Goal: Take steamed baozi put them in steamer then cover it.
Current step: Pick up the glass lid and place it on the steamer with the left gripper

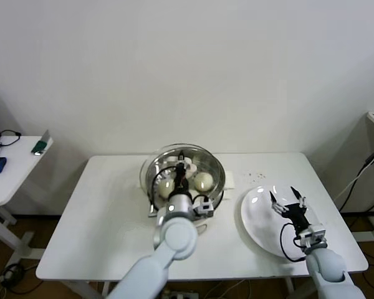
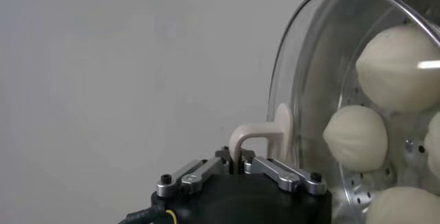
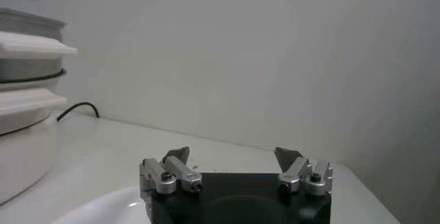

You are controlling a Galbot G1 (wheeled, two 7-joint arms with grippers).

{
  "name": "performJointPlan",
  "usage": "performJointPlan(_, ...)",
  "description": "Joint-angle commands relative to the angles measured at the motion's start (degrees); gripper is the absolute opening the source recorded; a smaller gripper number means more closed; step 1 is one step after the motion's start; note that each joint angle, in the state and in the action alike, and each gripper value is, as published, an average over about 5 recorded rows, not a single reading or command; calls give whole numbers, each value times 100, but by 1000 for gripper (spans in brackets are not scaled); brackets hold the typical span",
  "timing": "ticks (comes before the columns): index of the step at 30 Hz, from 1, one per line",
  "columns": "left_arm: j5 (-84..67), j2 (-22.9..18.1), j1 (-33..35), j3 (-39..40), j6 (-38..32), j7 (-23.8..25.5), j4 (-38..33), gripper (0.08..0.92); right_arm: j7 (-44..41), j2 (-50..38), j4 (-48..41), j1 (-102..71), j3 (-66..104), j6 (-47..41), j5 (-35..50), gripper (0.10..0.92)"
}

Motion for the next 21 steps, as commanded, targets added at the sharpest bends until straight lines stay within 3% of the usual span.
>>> performJointPlan(1,57,-237,-54,48,279,22,334,153,-2,7,-40,17,15,10,-27,823)
performJointPlan(21,41,-331,-110,62,276,-150,537,153,-51,75,-107,22,51,51,-105,823)
